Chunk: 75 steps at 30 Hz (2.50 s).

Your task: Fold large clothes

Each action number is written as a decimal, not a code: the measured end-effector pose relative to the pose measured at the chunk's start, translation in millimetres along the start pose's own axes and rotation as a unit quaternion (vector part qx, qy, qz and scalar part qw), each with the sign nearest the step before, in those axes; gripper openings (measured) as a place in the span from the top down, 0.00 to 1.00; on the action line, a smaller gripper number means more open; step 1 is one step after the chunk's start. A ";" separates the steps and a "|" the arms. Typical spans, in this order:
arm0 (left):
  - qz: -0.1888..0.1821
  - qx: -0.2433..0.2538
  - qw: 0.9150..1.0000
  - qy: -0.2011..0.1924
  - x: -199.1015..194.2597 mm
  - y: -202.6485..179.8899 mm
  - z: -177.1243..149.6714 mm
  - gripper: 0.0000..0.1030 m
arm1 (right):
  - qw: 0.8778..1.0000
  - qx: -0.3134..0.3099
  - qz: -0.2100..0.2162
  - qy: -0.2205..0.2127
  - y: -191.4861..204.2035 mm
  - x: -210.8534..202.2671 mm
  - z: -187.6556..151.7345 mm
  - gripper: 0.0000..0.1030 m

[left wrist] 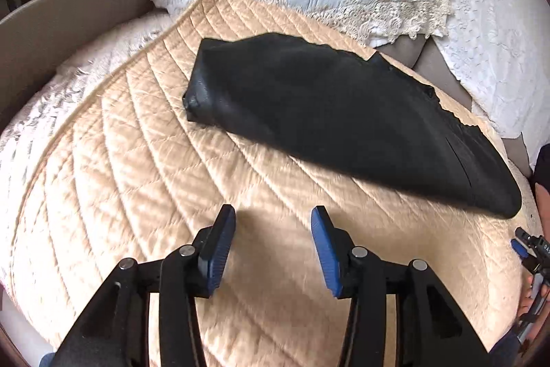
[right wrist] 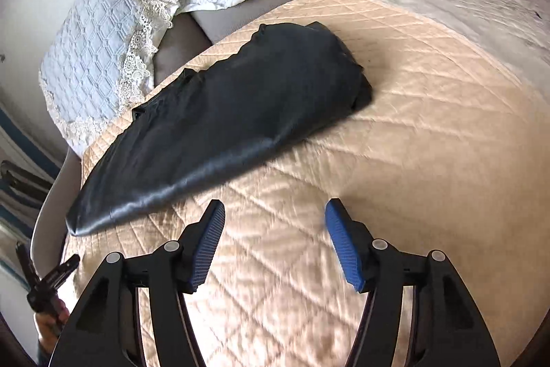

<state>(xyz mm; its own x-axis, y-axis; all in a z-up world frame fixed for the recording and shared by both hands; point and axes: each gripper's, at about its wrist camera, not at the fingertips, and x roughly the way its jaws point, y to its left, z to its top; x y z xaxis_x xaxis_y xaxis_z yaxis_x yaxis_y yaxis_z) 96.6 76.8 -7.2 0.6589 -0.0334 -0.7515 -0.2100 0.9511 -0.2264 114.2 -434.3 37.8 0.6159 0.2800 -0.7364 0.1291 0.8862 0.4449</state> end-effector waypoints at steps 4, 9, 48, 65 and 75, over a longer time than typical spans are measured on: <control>-0.010 -0.012 1.000 0.003 -3.5 -0.9 2.7 0.45 | 0.999 0.044 0.017 -0.002 -8.0 -1.5 5.2 0.40; -0.024 -0.065 0.998 0.000 5.0 14.7 18.6 0.45 | 0.998 0.066 0.020 -0.002 -12.4 2.7 16.8 0.39; 0.034 -0.092 0.994 -0.051 -15.8 20.2 58.9 0.81 | 0.983 0.174 -0.021 -0.052 -43.5 -46.7 27.9 0.86; 0.004 -0.075 0.997 -0.001 -77.9 46.2 -14.6 0.65 | 0.989 0.094 -0.100 -0.054 -43.6 -119.8 -20.4 0.56; -0.014 -0.014 0.996 -0.086 -113.7 20.2 1.6 0.64 | 0.997 -0.049 -0.033 -0.042 -3.1 -67.2 1.1 0.55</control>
<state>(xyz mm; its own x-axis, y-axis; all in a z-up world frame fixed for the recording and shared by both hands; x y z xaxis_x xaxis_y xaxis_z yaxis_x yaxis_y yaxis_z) 18.6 100.3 74.6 0.7783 -0.0046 -0.6279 -0.2080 0.9416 -0.2647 73.3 -456.2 86.5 0.6715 0.1916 -0.7158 0.0977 0.9347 0.3419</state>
